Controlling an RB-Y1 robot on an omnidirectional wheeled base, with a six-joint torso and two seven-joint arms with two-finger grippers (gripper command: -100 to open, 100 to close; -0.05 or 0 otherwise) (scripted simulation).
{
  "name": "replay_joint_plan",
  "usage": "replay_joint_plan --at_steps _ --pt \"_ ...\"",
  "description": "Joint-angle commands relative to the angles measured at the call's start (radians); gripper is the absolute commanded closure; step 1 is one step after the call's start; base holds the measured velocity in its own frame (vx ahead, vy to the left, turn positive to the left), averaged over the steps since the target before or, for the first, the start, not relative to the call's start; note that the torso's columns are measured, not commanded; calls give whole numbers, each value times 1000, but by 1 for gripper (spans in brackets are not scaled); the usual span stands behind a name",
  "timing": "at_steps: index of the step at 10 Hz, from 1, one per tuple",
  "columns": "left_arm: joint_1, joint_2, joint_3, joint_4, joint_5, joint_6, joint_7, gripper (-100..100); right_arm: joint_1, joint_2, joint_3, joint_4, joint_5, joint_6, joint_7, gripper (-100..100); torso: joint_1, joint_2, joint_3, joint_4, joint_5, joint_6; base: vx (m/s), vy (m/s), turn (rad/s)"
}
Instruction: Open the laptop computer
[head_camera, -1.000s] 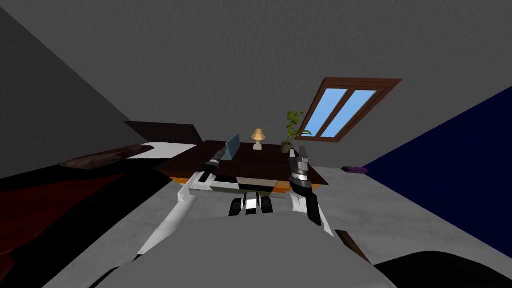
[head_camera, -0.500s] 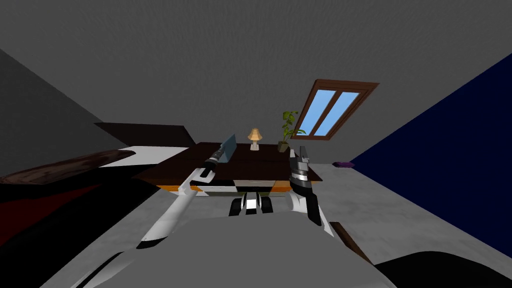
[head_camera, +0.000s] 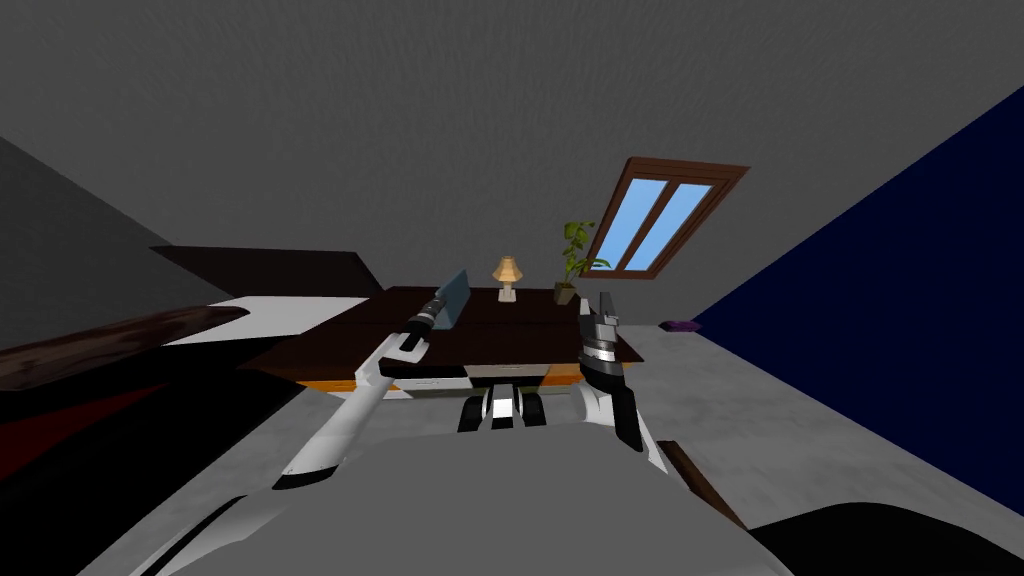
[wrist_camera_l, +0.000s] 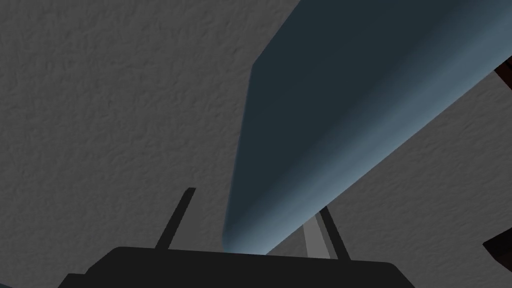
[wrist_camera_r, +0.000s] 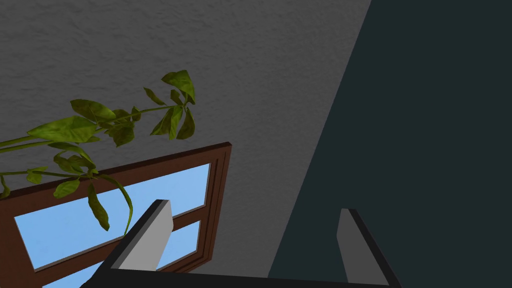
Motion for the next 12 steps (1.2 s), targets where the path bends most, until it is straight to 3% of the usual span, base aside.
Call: replay_joint_plan --at_steps 1,8,9,12 --pt "-21 -23 8 19 50 8 43 100 0 0 0 0 0 0 0 0 4 1 1 1 2 0 -29 126 -4" --pt "-70 -78 26 63 168 28 142 100 0 0 0 0 0 0 0 0 2 -4 -3 -2 1 0 -21 111 3" --pt "-67 -72 24 60 157 25 131 100 0 0 0 0 0 0 0 0 1 -2 -1 -1 1 0 -7 48 -3" --pt "-74 -141 47 130 234 -23 195 100 0 0 0 0 0 0 0 0 2 -1 -1 0 1 0 12 116 12"
